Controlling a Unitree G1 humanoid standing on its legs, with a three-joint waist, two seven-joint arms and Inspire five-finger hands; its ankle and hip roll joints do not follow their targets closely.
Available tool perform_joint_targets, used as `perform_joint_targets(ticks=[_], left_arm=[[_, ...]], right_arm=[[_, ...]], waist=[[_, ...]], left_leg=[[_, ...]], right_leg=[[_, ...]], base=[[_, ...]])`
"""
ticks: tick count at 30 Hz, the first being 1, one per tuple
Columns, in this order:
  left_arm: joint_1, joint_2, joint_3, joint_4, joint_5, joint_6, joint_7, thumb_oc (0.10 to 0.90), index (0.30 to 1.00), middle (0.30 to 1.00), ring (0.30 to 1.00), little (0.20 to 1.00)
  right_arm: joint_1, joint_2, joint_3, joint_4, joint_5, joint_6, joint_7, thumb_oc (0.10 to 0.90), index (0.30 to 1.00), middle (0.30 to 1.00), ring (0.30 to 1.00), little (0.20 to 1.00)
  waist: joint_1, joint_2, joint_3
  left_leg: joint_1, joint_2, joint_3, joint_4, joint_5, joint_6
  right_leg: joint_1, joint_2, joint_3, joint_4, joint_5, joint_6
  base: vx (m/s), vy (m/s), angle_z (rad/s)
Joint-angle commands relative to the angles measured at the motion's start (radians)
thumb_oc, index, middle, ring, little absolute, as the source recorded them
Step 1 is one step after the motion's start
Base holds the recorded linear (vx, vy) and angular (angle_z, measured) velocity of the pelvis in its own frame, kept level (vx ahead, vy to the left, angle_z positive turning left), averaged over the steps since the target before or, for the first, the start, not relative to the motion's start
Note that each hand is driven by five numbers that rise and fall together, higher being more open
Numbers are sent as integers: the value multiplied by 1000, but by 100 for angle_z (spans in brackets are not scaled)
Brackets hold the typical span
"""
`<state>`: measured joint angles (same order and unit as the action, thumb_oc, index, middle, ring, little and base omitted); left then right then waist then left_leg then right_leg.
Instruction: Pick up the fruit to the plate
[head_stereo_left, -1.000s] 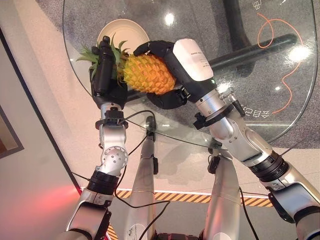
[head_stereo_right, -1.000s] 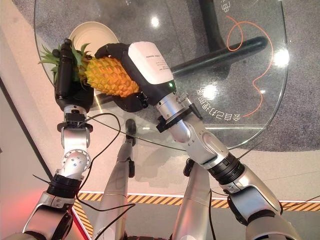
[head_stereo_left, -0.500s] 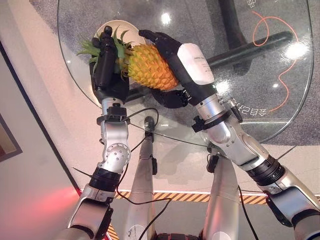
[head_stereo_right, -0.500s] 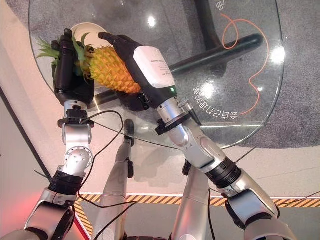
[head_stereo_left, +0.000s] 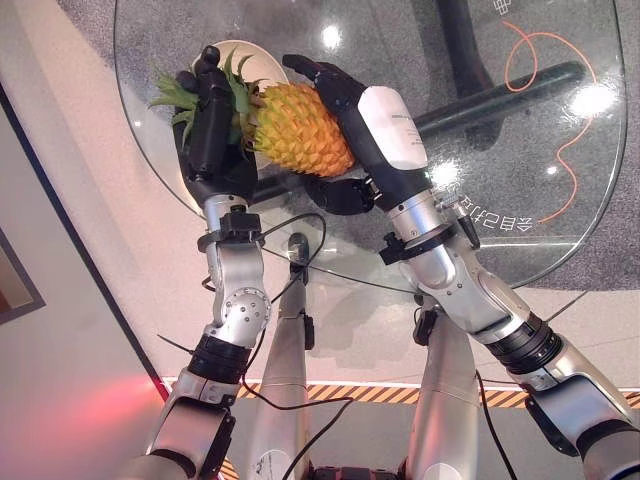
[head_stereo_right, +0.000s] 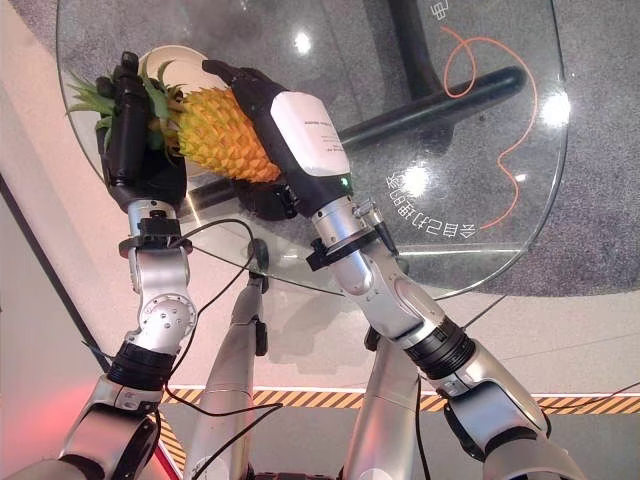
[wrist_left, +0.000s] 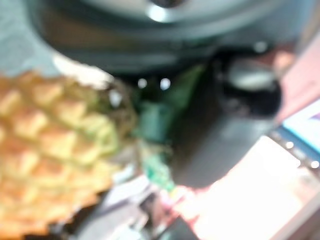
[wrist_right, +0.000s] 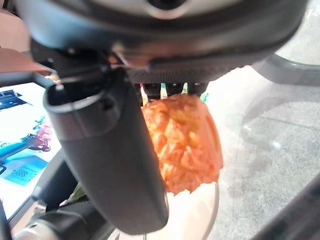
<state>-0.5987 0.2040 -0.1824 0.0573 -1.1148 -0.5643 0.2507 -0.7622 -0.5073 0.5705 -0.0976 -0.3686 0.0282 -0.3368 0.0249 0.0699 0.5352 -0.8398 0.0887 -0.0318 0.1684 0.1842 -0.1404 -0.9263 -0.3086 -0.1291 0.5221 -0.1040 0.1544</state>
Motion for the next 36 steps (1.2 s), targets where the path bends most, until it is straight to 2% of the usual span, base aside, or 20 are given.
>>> perform_joint_targets(ticks=[1, 13, 19, 28, 36], left_arm=[[-85, 31, 66, -149, 172, -136, 29, 100, 300, 300, 300, 200], [-110, 32, 97, -149, 339, -187, 208, 100, 300, 300, 300, 200], [-126, 32, 109, -140, 396, -203, 263, 100, 300, 300, 300, 200], [-134, 26, 133, -145, 451, -266, 345, 100, 300, 300, 300, 200], [-156, 38, 147, -140, 549, -273, 444, 100, 300, 300, 300, 200]], right_arm=[[-104, 50, -101, -121, -22, -55, -105, 800, 900, 900, 900, 900], [-116, 65, -109, -113, -27, -32, -118, 800, 900, 900, 900, 900], [-128, 66, -108, -101, -22, -30, -122, 800, 900, 900, 900, 900], [-130, 73, -110, -92, -29, -14, -124, 800, 900, 900, 900, 900], [-132, 68, -108, -70, -22, 5, -146, 800, 900, 900, 900, 900]], waist=[[19, -19, -15], [24, -20, -15], [24, -22, -15], [27, -22, -15], [27, -24, -15]], left_leg=[[3, -48, 10, 80, -81, 55], [6, -48, 8, 71, -77, 53], [9, -46, 8, 68, -76, 50], [13, -46, 7, 67, -76, 49], [17, -46, 7, 62, -74, 47]], right_leg=[[85, 80, -6, -202, 163, -17], [88, 81, -7, -205, 160, -18], [91, 81, -7, -204, 158, -18], [94, 82, -7, -200, 153, -19], [99, 82, -6, -205, 153, -20]], base=[[0, 0, 0], [0, 0, 0], [0, 0, 0], [0, 0, 0], [0, 0, 0]])
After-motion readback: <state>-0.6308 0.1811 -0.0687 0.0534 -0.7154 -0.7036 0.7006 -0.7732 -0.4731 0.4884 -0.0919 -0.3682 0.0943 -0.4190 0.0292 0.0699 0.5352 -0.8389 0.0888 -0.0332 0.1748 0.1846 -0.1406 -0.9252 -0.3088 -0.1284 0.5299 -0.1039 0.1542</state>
